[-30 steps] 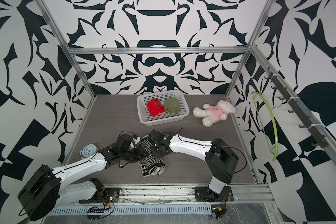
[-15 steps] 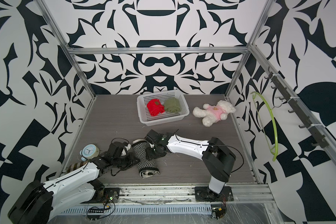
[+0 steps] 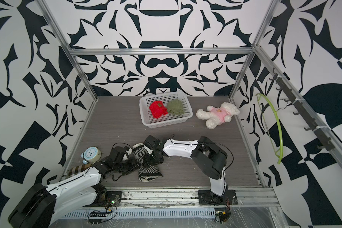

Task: Roll up the scarf and place it into the basket
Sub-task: Pick up the scarf at the center of the board.

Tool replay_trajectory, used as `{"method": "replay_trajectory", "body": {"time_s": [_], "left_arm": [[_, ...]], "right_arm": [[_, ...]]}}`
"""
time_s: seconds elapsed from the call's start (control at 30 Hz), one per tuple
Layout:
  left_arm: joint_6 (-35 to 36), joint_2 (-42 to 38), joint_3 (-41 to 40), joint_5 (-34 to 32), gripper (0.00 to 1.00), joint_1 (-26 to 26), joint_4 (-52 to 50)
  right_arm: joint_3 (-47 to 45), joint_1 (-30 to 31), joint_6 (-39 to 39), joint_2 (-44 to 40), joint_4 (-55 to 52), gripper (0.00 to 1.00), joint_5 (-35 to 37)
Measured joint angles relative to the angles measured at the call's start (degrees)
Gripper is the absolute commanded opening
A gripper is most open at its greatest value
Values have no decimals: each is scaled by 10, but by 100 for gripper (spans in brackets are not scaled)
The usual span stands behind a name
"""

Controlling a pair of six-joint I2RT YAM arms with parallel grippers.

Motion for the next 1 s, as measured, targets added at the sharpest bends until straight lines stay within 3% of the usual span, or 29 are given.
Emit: {"method": "replay_trajectory", "body": {"time_s": [0.13,0.3,0.47,0.5,0.53,0.6,0.67,0.73,1.0], "left_arm": [[0,0,-6,-2,0,1,6],[0,7,-7,-5,0,3,9],[0,19,-3,-1,4,5,13],[1,19,-2,-1,8,5,10],[3,20,2,-2,19,5,5],[11,19,10,-7,50,5,-9],[21,9,29,-7,90,14,-37],[32,-14,46,-13,99,28,-78],[80,-165,148,-61,99,105,-248]], "right_arm": [[0,0,12,14,23,49,-30],[0,-1,35,34,49,1,-71],[-1,-2,45,32,51,0,-78],[-2,-2,45,31,51,0,-77],[-1,-2,42,29,49,0,-75],[3,-2,32,27,37,0,-68],[26,0,14,26,-1,0,-53],[61,0,-9,25,-49,0,-33],[248,-34,-115,24,-173,0,-27]]}}
